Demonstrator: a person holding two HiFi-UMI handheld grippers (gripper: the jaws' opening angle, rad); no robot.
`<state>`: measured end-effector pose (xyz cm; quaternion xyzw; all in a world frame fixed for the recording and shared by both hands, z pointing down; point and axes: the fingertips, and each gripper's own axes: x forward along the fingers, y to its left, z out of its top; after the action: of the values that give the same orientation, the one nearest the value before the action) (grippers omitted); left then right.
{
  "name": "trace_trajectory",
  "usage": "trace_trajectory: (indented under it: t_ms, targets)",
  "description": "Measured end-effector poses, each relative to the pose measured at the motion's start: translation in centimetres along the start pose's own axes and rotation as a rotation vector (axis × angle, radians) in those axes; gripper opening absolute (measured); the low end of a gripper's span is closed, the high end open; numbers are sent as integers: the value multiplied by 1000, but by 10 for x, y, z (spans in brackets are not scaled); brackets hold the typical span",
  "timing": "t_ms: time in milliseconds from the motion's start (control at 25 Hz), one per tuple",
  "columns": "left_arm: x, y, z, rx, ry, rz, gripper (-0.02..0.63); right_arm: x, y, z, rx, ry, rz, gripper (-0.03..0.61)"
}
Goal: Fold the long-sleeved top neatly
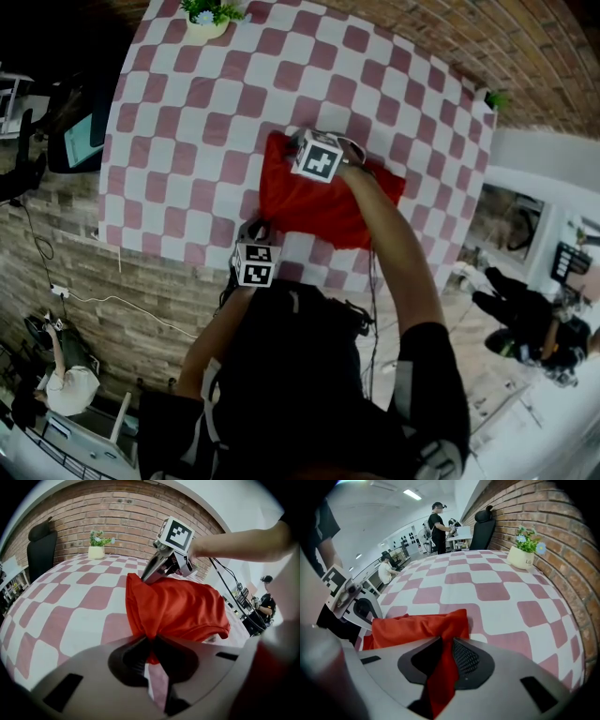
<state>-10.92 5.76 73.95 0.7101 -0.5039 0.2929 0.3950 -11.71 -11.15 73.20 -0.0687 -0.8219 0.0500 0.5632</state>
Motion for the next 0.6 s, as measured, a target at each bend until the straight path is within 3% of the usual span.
trace_trajectory:
  t_ms: [400,600]
  targets:
    - [1,3,9,87,-10,-44,32,-6,-10,1,43,-24,-40,58]
    - [1,6,8,92,8,-44,29,-6,-9,-1,29,-7,-39,34]
